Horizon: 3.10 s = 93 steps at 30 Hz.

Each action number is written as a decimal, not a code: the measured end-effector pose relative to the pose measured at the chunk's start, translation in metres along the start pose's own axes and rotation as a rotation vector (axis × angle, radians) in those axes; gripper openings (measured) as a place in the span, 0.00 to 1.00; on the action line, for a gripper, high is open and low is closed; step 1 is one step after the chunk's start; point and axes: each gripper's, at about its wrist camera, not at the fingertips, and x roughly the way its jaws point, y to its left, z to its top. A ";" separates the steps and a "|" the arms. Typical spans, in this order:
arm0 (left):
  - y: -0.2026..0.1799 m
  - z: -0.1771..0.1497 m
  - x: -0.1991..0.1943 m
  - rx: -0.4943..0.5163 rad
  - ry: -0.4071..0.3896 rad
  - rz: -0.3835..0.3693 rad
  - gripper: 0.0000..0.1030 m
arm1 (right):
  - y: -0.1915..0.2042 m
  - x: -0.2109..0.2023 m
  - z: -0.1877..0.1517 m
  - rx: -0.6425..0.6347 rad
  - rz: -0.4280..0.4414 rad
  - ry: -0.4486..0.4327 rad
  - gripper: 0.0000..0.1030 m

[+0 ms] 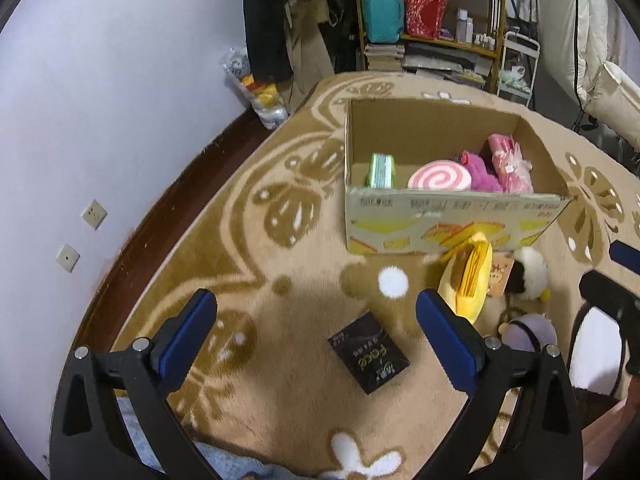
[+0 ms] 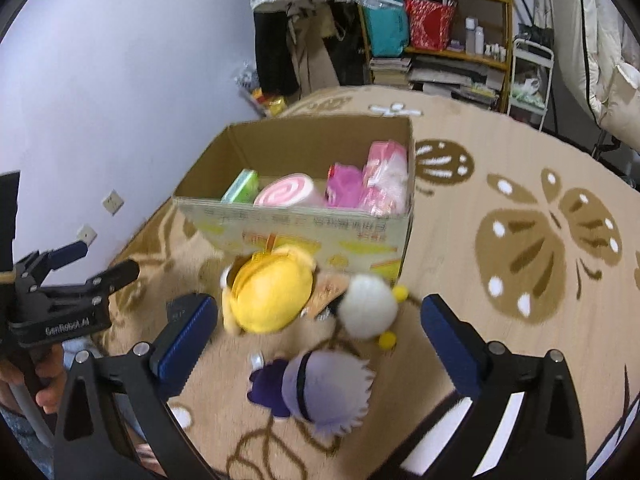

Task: Organize soft objects

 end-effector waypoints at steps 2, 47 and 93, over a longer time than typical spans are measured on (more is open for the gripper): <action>-0.001 -0.003 0.004 0.006 0.026 0.005 0.96 | 0.000 0.004 -0.006 0.007 -0.003 0.032 1.00; -0.026 -0.019 0.113 0.040 0.357 0.001 0.96 | -0.005 0.104 -0.046 0.131 -0.039 0.366 0.96; -0.028 -0.021 0.004 0.024 -0.103 0.045 0.49 | -0.014 0.003 -0.012 0.123 -0.024 -0.042 0.65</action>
